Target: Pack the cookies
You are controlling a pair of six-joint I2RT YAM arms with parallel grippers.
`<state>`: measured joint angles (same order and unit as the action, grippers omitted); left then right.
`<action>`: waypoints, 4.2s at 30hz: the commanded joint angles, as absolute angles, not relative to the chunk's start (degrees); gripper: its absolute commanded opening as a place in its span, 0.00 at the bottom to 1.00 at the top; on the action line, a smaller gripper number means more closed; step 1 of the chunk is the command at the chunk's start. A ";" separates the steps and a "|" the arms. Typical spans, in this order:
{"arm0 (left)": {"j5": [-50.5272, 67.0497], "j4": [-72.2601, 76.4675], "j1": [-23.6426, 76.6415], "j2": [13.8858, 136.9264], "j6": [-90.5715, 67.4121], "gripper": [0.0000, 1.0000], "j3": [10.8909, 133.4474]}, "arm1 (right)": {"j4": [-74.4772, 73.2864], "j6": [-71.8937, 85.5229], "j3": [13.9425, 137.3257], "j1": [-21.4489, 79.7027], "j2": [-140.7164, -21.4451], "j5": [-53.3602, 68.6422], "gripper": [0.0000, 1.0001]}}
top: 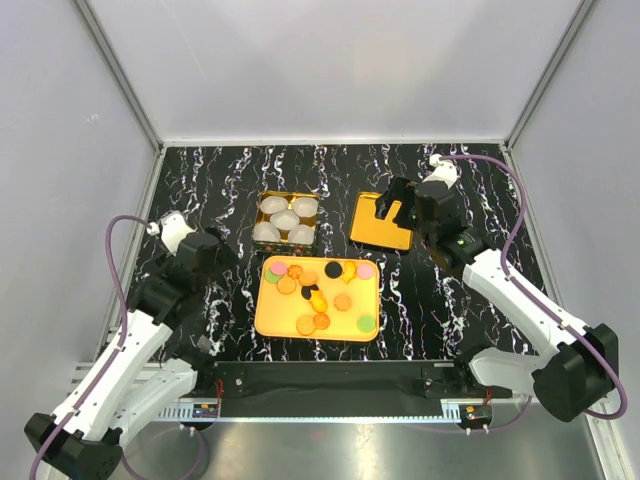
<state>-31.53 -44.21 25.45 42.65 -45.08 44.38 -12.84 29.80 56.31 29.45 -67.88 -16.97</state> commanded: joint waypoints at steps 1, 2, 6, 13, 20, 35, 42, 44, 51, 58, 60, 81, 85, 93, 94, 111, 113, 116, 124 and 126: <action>-36.56 -44.91 25.32 42.63 -50.17 0.99 43.68 | -11.25 28.92 56.86 29.44 -66.71 -16.35 1.00; -36.56 -45.09 25.05 43.15 -50.97 0.99 43.42 | -11.16 28.74 56.78 29.53 -66.71 -15.83 1.00; -35.16 -43.60 21.28 46.57 -53.00 0.99 41.32 | -10.11 27.60 56.16 29.53 -66.80 -11.18 1.00; -30.42 -34.81 15.56 52.64 -50.45 0.99 37.01 | -10.10 27.60 56.16 29.53 -68.11 -8.00 1.00; -28.21 -29.71 13.10 60.55 -50.62 0.99 36.04 | -10.02 27.60 55.46 29.44 -66.36 -7.12 1.00; -25.40 -21.36 4.93 76.98 -48.16 0.99 38.05 | -10.37 27.95 55.28 29.44 -66.09 -4.92 1.00; -23.38 -19.86 2.72 82.09 -46.15 0.97 40.34 | -10.37 28.30 55.28 29.44 -66.44 -4.13 1.00; -23.91 -20.39 2.46 83.40 -45.79 0.96 41.30 | -10.37 28.39 55.20 29.53 -66.45 -3.96 1.00; -23.12 -20.30 2.29 84.46 -44.12 0.87 42.18 | -10.81 28.39 55.37 29.44 -66.53 -3.87 1.00; -23.29 -21.80 2.29 87.89 -43.33 0.80 45.87 | -10.72 28.65 55.20 29.44 -66.53 -2.99 1.00; -23.29 -22.41 2.29 89.29 -42.90 0.79 46.84 | -10.72 28.56 55.20 29.53 -66.36 -2.99 1.00; -23.03 -25.22 3.34 92.72 -40.08 0.79 50.80 | -11.51 28.39 55.28 29.53 -66.53 -3.08 1.00; -23.81 -25.84 3.34 93.60 -40.78 0.79 51.15 | -11.78 28.39 55.28 29.44 -66.36 -2.99 1.00; -24.08 -26.28 3.34 95.19 -41.31 0.71 52.38 | -11.78 28.39 55.19 29.53 -66.36 -2.02 1.00; -24.00 -26.19 3.34 95.19 -41.31 0.70 52.47 | -11.86 28.30 55.20 29.53 -66.36 -1.93 1.00; -31.20 -37.17 13.88 78.85 -37.62 0.54 56.51 | -11.78 28.21 55.11 29.53 -66.80 -1.58 1.00; -31.81 -38.05 14.41 76.56 -37.18 0.55 56.16 | -11.78 28.30 55.11 29.62 -66.97 -1.67 1.00; -31.99 -39.29 14.94 73.67 -36.48 0.55 55.90 | -11.69 28.21 55.11 29.53 -67.23 -1.76 1.00; -28.57 -43.24 17.92 69.70 -32.44 0.54 60.55 | -11.87 27.95 55.28 29.44 -67.76 -2.37 1.00; -27.86 -44.90 20.20 69.70 -31.29 0.53 62.39 | -11.95 27.86 55.37 29.53 -67.76 -2.64 1.00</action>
<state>-28.73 -43.92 17.67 71.29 -34.26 57.74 -12.38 28.40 55.00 29.45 -67.66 -2.02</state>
